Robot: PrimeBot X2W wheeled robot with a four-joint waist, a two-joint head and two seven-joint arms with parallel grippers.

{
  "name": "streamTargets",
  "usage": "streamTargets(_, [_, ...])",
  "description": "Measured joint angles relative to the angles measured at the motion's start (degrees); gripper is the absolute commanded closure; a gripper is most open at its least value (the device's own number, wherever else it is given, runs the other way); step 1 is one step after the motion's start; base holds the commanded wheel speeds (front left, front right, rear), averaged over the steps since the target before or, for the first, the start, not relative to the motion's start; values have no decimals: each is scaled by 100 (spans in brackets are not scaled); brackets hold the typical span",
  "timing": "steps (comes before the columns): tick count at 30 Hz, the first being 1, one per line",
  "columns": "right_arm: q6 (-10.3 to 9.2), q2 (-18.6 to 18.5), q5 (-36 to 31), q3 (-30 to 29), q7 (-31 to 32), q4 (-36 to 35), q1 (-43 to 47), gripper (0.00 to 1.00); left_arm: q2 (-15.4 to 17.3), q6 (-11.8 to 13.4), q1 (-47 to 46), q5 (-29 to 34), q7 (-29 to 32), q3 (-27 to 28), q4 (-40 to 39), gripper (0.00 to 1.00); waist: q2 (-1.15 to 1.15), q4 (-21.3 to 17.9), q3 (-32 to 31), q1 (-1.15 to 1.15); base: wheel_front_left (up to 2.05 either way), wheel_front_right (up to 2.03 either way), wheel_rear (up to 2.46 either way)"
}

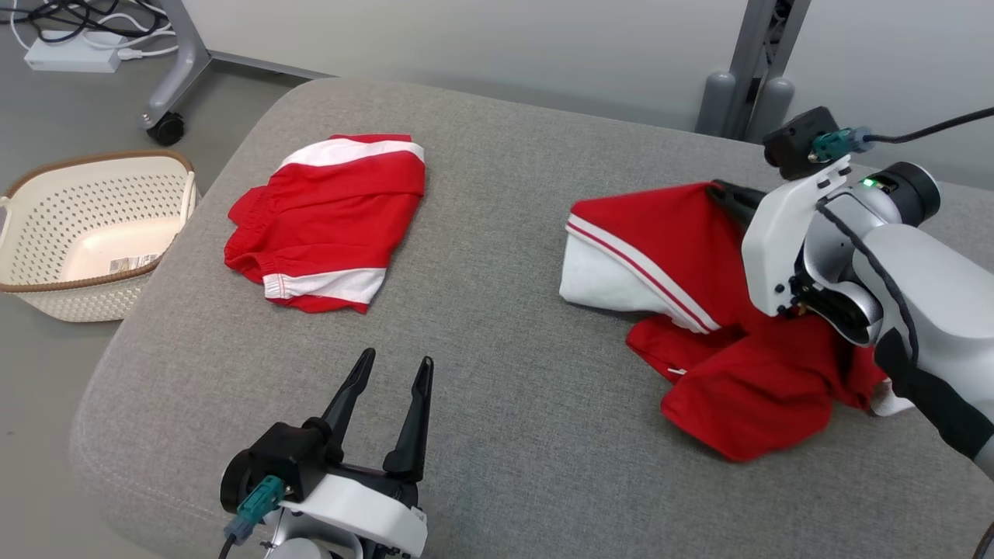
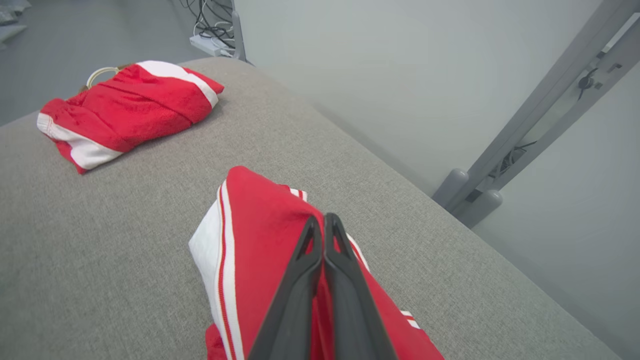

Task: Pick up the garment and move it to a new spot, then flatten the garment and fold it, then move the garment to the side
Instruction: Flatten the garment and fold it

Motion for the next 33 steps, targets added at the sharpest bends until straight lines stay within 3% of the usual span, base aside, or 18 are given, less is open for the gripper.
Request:
streamTargets(5, [0,204,141,-553,-980,539,-166,100,0,1,13,44,0,53,-4,0,0,-122,-107,0,0,0,0])
streamTargets(9, [0,386,55,-1063,-1550,1475,-330,100,-1,-3,19,87,0,103,-21,0,0,-249,-163,0,0,0,0])
streamTargets(14, [-2,576,-87,-1589,-1978,2771,-446,100,-1,-19,30,100,0,116,-26,0,0,-372,-202,0,0,0,0])
streamTargets(19, [0,497,-168,-2060,-1892,2899,-144,100,0,-21,33,101,0,116,-35,0,0,-443,-183,0,0,0,0])
streamTargets(20, [0,448,-194,-2154,-1807,2913,26,70,3,-23,32,101,0,120,-35,0,0,-454,-173,0,0,0,0])
streamTargets(21, [0,448,-194,-2154,-1807,2913,26,70,3,-23,32,101,0,120,-35,0,0,-454,-173,0,0,0,0])
streamTargets(22, [-2,425,-226,-2234,-1700,2934,163,0,3,-27,32,101,0,120,-34,0,0,-465,-166,0,0,0,0])
streamTargets(26, [-2,613,-437,-2517,-1601,2938,276,0,2,-41,30,120,0,154,-30,0,0,-558,-178,0,0,0,0])
streamTargets(33, [-1,1020,-697,-2672,-2093,2938,140,0,-1,-43,31,147,0,275,-77,0,0,-862,-316,0,0,0,0])
